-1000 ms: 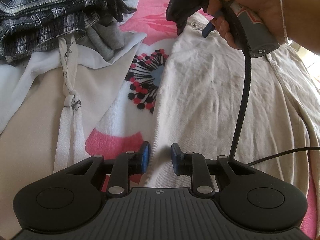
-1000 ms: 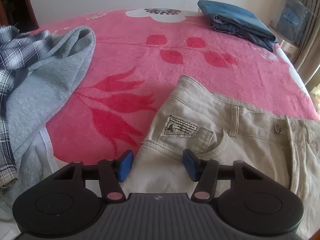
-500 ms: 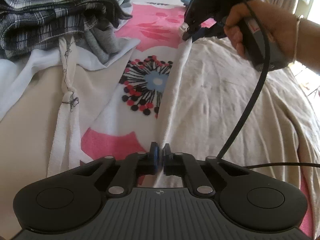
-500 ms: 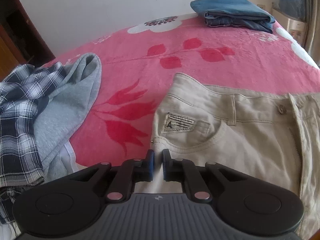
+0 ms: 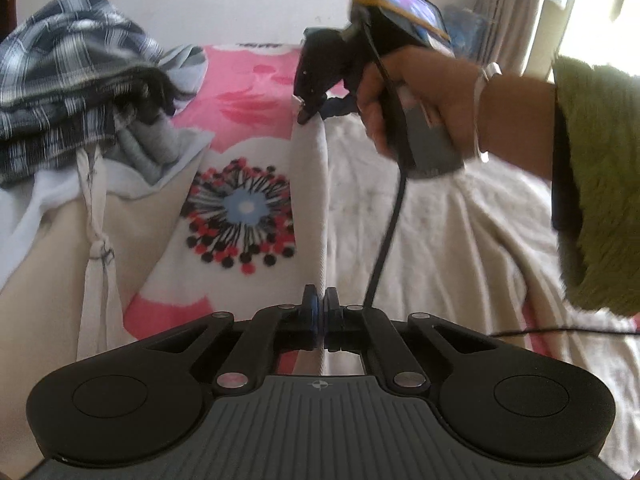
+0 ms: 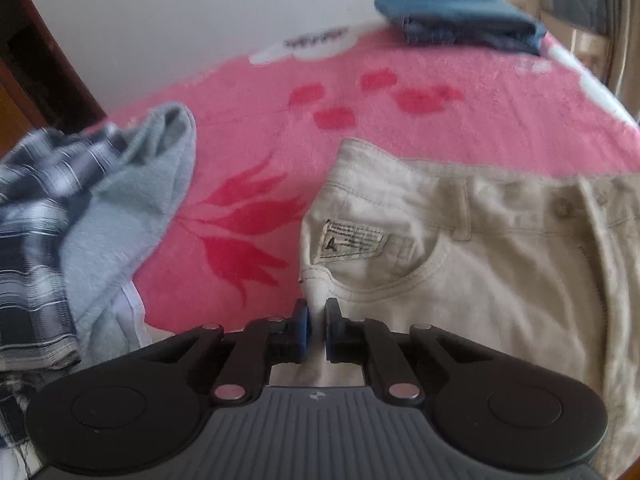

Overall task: Fold clothes
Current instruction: 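Lift the waistband with both grippers and fold it over toward the leg hems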

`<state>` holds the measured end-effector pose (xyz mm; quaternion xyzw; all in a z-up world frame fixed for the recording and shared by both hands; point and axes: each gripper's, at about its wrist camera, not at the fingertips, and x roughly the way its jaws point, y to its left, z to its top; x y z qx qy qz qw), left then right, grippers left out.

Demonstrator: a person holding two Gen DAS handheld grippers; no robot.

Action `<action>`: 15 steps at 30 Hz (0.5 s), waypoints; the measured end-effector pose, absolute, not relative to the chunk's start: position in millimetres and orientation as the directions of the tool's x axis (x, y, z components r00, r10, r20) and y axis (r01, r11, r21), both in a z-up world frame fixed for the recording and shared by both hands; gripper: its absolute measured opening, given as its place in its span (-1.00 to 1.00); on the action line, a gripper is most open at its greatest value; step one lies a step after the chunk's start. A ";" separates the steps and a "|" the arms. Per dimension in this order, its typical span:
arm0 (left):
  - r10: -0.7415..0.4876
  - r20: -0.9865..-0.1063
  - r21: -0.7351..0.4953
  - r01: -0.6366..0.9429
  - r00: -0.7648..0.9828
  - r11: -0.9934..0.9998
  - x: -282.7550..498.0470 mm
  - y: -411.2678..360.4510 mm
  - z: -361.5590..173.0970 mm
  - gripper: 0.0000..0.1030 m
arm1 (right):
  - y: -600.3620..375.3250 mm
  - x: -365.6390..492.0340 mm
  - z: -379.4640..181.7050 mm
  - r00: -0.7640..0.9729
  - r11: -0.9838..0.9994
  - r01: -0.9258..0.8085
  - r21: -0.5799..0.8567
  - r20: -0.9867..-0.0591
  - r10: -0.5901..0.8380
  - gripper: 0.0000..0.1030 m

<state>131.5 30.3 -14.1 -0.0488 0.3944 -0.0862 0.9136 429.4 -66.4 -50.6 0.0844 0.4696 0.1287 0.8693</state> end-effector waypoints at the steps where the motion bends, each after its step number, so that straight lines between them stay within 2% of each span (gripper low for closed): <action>1: -0.207 -0.704 -0.161 0.131 0.680 0.978 130.3 29.3 -9.6 -1.00 | -75.5 425.2 -44.4 0.544 0.946 -0.156 0.283 -0.775 0.321 -0.86; 9: -0.370 -0.647 -0.192 0.328 0.666 0.925 130.2 -22.2 35.1 -1.00 | -178.1 399.3 8.2 0.644 0.889 -0.209 0.407 -0.627 0.439 -0.87; 15: -0.484 -0.643 -0.234 0.449 0.594 0.862 153.0 -89.5 47.6 -1.00 | -268.9 394.5 16.6 0.707 0.885 -0.148 0.442 -0.579 0.407 -0.87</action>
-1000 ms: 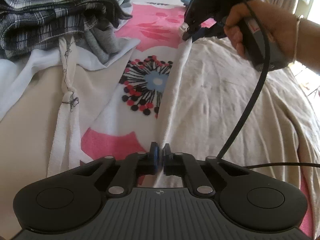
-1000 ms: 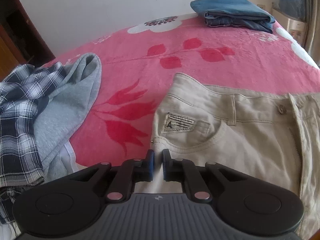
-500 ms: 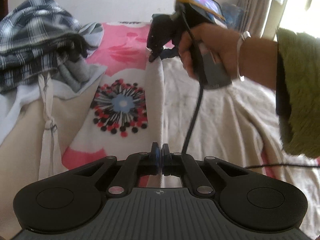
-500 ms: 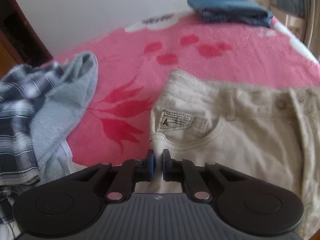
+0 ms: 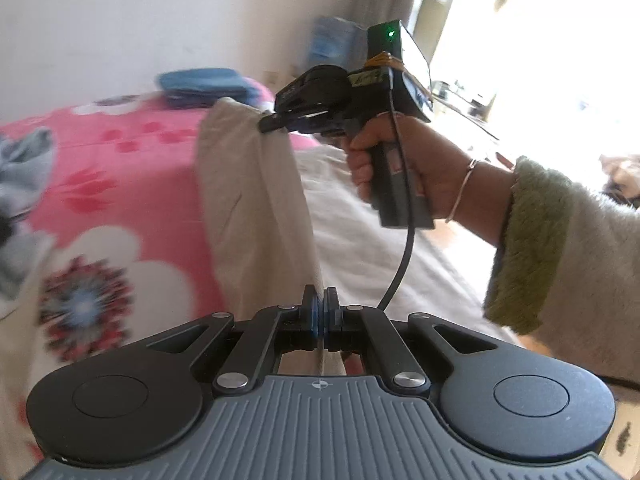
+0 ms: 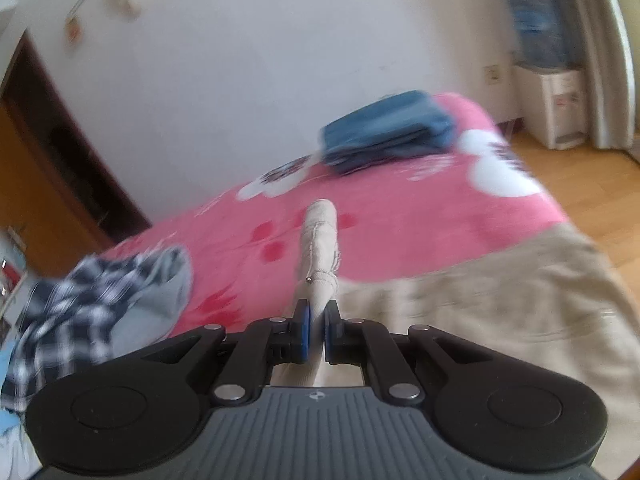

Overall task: Fold clothes
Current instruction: 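Lift the waistband with both grippers and fold it over toward the leg hems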

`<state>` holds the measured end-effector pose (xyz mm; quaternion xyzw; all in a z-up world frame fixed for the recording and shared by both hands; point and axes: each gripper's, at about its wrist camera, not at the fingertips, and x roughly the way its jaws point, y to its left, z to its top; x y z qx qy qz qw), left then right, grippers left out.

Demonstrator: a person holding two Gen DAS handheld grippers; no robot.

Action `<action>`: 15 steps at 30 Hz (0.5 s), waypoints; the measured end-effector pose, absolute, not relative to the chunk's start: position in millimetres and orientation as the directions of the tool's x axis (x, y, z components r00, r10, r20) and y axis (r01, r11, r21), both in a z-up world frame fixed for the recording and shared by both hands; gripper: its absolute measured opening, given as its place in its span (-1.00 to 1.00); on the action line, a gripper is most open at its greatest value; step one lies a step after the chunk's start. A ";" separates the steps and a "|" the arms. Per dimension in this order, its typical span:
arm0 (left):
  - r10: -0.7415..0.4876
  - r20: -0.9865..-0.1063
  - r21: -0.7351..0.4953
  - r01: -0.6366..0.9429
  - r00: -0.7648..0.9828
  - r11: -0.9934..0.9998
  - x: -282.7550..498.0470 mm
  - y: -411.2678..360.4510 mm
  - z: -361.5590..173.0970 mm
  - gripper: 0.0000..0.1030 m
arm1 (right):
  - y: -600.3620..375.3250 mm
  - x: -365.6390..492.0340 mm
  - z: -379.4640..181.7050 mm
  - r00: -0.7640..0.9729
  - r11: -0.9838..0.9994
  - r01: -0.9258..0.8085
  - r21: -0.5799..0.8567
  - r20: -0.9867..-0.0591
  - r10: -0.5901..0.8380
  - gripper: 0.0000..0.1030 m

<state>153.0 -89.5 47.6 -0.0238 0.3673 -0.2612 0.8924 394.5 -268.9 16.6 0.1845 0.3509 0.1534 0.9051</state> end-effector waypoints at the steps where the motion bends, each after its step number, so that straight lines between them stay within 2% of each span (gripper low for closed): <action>1: -0.491 -0.646 -0.232 0.463 0.584 0.856 155.6 -99.8 45.6 -1.00 | -282.1 394.5 14.0 0.713 0.885 -0.131 0.447 -0.577 0.397 -0.87; 11: -0.576 -0.639 -0.279 0.544 0.510 0.791 185.3 -175.2 27.1 -1.00 | -384.3 390.0 3.3 0.781 0.863 -0.050 0.503 -0.519 0.347 -0.88; 15: -0.587 -0.657 -0.280 0.569 0.474 0.773 196.6 -198.6 8.7 -1.00 | -410.6 391.4 -11.9 0.776 0.870 -0.007 0.493 -0.546 0.316 -0.88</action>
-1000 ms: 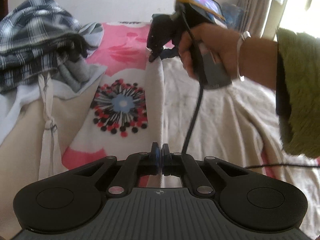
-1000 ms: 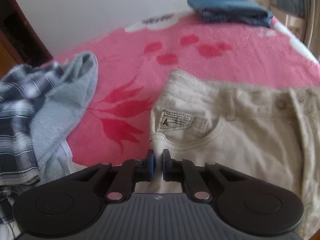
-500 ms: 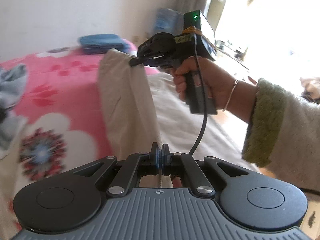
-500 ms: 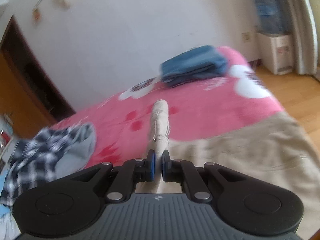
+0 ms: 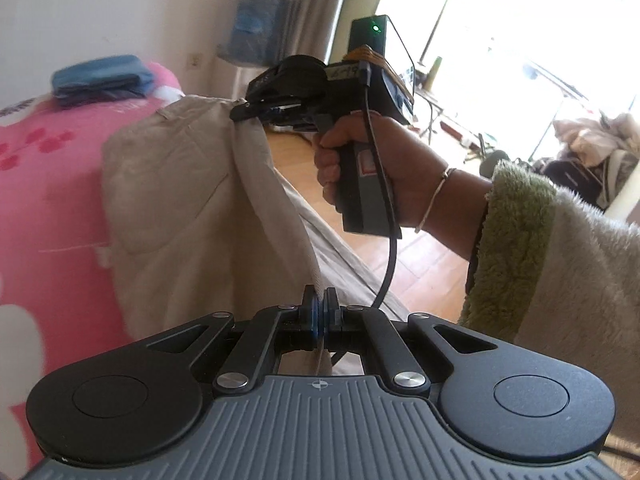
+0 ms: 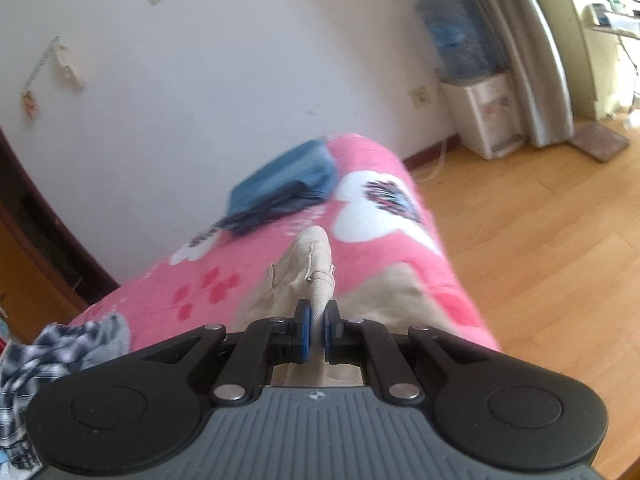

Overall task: Fold clothes
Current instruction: 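Lift the waistband with both grippers and fold it over toward the leg hems, then open both grippers and release the folded waistband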

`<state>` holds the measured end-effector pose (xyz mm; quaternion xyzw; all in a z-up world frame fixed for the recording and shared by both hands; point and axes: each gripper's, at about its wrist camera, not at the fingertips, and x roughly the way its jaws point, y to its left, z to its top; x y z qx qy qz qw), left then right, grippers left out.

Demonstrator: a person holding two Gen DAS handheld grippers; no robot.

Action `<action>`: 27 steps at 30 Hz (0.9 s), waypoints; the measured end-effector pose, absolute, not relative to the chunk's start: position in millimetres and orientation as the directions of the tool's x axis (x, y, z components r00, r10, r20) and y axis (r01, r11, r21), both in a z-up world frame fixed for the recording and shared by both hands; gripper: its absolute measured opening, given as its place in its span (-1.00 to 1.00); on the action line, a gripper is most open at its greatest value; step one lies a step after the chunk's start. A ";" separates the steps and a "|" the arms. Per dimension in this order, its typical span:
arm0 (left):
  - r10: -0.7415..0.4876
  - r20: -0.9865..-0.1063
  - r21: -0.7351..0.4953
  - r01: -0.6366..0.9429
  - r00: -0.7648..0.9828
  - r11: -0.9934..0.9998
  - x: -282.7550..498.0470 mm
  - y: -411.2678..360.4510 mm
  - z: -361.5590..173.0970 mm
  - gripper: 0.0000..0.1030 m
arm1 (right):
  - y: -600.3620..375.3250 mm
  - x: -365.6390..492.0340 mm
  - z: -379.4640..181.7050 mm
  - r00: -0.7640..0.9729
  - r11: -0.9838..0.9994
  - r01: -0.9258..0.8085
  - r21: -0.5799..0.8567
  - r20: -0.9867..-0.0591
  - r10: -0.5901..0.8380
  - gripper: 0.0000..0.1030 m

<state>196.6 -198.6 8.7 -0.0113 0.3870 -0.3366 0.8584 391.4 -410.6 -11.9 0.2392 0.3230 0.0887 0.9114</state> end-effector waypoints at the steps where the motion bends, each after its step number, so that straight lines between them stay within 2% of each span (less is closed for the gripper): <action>1: -0.587 -0.662 -0.280 0.573 0.467 0.771 198.6 -203.1 3.9 -1.00 | -417.2 391.7 -15.7 0.774 0.871 0.003 0.491 -0.553 0.308 -0.88; 4: -0.588 -0.669 -0.283 0.576 0.455 0.767 202.9 -209.0 -6.0 -1.00 | -429.7 391.4 -28.1 0.768 0.874 0.028 0.486 -0.570 0.293 -0.87; 10: -0.596 -0.674 -0.291 0.584 0.437 0.758 212.1 -215.4 -10.7 -1.00 | -444.2 381.4 -30.5 0.798 0.864 0.003 0.504 -0.521 0.301 -0.88; 19: -0.579 -0.709 -0.294 0.577 0.403 0.762 223.9 -213.6 -38.7 -0.93 | -446.9 389.9 -68.6 0.754 0.898 0.033 0.439 -0.600 0.266 -0.87; 20: -0.584 -0.708 -0.306 0.573 0.397 0.760 225.3 -211.6 -38.8 -0.87 | -446.3 390.8 -70.9 0.752 0.902 0.030 0.431 -0.605 0.263 -0.87; 22: -0.597 -0.705 -0.335 0.562 0.383 0.757 229.0 -205.1 -37.7 -0.49 | -443.2 391.8 -72.0 0.745 0.915 0.017 0.403 -0.615 0.257 -0.87; 23: -0.603 -0.702 -0.350 0.554 0.379 0.755 230.5 -200.7 -35.5 -0.41 | -442.0 391.8 -71.5 0.743 0.921 0.008 0.390 -0.619 0.255 -0.86; 25: -0.622 -0.682 -0.378 0.542 0.385 0.751 230.0 -186.5 -26.6 -0.10 | -441.3 390.6 -67.6 0.739 0.927 -0.004 0.375 -0.623 0.255 -0.81; 27: -0.634 -0.654 -0.391 0.534 0.412 0.750 229.8 -169.3 -17.0 0.06 | -448.3 386.8 -62.8 0.742 0.920 -0.003 0.391 -0.616 0.264 -0.62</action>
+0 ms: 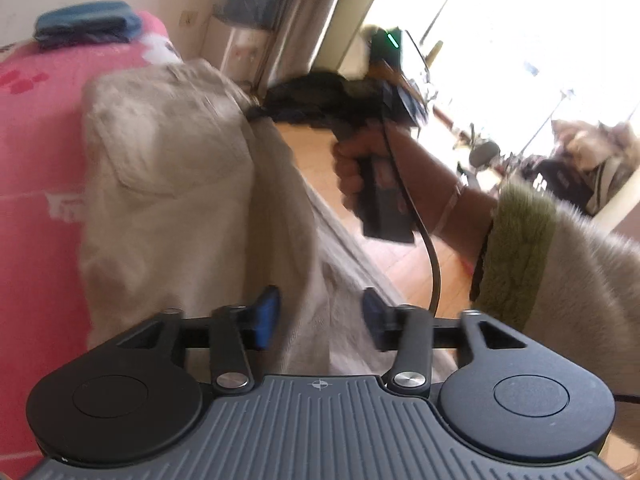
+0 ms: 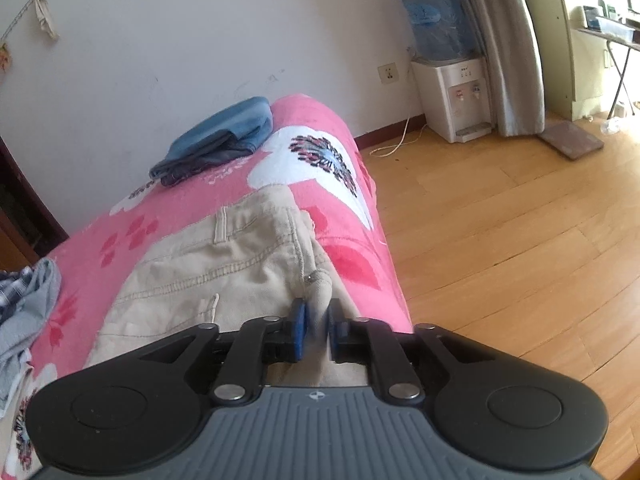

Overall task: Fold clothes
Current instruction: 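Open both grippers and release the folded waistband, then grasp the folded edge again with both grippers and straighten it, then release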

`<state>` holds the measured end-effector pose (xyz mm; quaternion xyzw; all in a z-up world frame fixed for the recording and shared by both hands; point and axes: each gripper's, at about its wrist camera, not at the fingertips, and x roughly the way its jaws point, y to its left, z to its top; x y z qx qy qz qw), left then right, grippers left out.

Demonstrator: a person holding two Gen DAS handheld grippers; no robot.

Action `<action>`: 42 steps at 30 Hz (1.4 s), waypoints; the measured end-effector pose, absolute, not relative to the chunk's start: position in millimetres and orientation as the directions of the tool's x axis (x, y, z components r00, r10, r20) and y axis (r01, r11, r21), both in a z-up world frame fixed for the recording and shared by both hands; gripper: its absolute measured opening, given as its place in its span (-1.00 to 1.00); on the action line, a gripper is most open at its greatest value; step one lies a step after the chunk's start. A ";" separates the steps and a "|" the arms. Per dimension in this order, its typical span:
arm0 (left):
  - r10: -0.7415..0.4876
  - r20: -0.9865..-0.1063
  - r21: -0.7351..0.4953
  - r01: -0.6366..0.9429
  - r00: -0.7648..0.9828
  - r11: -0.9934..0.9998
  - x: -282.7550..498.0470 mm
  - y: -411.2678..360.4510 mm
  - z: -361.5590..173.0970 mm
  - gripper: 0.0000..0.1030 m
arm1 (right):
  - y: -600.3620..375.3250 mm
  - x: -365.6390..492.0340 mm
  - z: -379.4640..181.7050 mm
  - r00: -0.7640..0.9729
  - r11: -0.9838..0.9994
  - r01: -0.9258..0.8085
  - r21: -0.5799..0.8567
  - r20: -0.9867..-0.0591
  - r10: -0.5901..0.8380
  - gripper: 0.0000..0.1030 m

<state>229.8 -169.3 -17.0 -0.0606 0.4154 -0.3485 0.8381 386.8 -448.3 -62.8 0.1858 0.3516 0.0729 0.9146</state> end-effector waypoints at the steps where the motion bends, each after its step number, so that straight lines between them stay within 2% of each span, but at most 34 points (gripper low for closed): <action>1: -0.639 -0.638 -0.399 0.525 0.430 0.752 231.8 -158.9 -13.7 0.12 | -454.6 384.2 -60.6 0.748 0.909 0.003 0.416 -0.604 0.274 -0.56; 3: -0.648 -0.603 -0.422 0.503 0.465 0.754 236.0 -136.7 -7.5 0.20 | -470.7 381.1 -58.9 0.770 0.881 0.016 0.472 -0.568 0.290 -0.13; 5: -0.637 -0.585 -0.453 0.449 0.501 0.770 244.6 -115.5 -7.3 0.27 | -486.6 378.8 -57.9 0.789 0.849 0.028 0.527 -0.533 0.304 -0.07; 10: -0.556 -0.604 -0.531 0.232 0.571 0.815 285.2 -77.6 -24.3 0.28 | -503.6 396.3 -76.7 0.743 0.766 0.087 0.637 -0.554 0.376 0.01; 12: -0.533 -0.610 -0.554 0.166 0.587 0.816 310.3 -73.2 -34.7 0.28 | -502.8 407.4 -84.5 0.718 0.726 0.088 0.682 -0.549 0.428 0.21; 18: -0.527 -0.625 -0.645 -0.001 0.576 0.764 378.9 -72.6 -72.3 0.28 | -488.9 431.7 -91.3 0.671 0.709 0.062 0.702 -0.555 0.491 0.23; 25: -0.508 -0.633 -0.645 -0.035 0.585 0.763 405.2 -83.3 -85.5 0.25 | -484.7 446.3 -100.8 0.636 0.696 0.076 0.714 -0.573 0.517 0.22; 26: -0.502 -0.637 -0.638 -0.034 0.586 0.770 406.6 -86.3 -84.5 0.22 | -486.5 447.7 -102.1 0.639 0.686 0.083 0.723 -0.567 0.520 0.23; 27: -0.495 -0.642 -0.625 -0.025 0.586 0.780 408.0 -90.8 -83.5 0.04 | -487.3 449.4 -103.2 0.639 0.677 0.084 0.731 -0.561 0.527 0.22; 28: -0.489 -0.646 -0.609 -0.010 0.586 0.793 408.7 -95.8 -82.4 -0.23 | -487.5 450.7 -103.1 0.636 0.677 0.080 0.731 -0.561 0.530 0.21; 29: -0.483 -0.650 -0.594 0.004 0.586 0.805 409.5 -100.7 -81.4 -0.29 | -486.5 451.2 -101.5 0.635 0.685 0.066 0.726 -0.559 0.532 0.10; 30: -0.476 -0.655 -0.578 0.018 0.587 0.816 410.3 -105.7 -80.4 -0.33 | -485.5 451.7 -99.9 0.635 0.692 0.051 0.720 -0.558 0.534 -0.07; 33: -0.438 -0.662 -0.521 0.046 0.608 0.852 406.8 -117.3 -77.8 -0.44 | -479.5 453.6 -95.4 0.627 0.735 0.020 0.678 -0.581 0.519 -0.34; 36: -0.410 -0.654 -0.497 0.047 0.636 0.866 405.1 -122.5 -74.3 -0.59 | -473.1 452.5 -91.2 0.630 0.769 -0.003 0.640 -0.596 0.499 -0.53; 38: -0.409 -0.636 -0.502 0.052 0.655 0.863 403.2 -121.0 -68.2 -0.64 | -473.2 448.0 -85.1 0.648 0.770 -0.017 0.638 -0.580 0.495 -0.65; 42: -0.411 -0.590 -0.504 0.081 0.695 0.860 390.8 -113.2 -52.9 -0.69 | -471.8 439.7 -68.8 0.679 0.764 -0.072 0.641 -0.530 0.508 -0.70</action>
